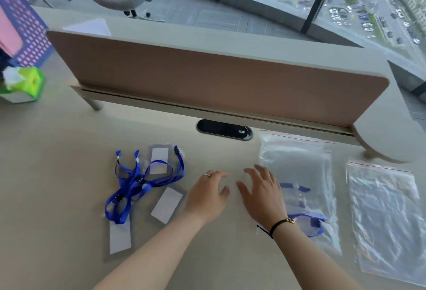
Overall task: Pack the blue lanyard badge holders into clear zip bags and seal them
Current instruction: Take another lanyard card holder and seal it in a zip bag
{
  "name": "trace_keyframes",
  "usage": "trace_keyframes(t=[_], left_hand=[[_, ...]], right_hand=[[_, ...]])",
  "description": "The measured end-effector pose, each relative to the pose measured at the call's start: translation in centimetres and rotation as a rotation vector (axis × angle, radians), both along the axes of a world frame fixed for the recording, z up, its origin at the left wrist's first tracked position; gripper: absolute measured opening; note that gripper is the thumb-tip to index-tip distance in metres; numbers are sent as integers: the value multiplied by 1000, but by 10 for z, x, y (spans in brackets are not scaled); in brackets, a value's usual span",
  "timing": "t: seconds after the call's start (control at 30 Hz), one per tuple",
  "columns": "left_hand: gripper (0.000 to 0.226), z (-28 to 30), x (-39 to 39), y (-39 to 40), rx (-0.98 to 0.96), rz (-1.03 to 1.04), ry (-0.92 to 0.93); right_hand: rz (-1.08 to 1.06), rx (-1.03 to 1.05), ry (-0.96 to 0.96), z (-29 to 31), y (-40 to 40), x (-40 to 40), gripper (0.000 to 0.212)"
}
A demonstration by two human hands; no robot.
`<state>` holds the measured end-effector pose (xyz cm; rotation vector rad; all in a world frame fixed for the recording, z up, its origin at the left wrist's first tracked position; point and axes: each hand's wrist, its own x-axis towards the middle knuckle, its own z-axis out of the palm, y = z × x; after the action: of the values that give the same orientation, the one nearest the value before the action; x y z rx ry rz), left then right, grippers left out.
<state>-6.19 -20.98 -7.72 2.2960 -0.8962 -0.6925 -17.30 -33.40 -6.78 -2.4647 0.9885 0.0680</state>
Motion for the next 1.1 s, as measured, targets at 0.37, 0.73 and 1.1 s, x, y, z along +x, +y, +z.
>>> trace_keyframes(t=[0.37,0.73,1.1], left_hand=[[16,-15,73,166,67,382,23],[49,-51,82,242,237,327,30],[31,-35,98,257,156,424,101]], right_hand=[[140,272,211,-6,118,83,80],[52,62,317,-44,179,122,105],[-136,460,113,-31,183,123,45]])
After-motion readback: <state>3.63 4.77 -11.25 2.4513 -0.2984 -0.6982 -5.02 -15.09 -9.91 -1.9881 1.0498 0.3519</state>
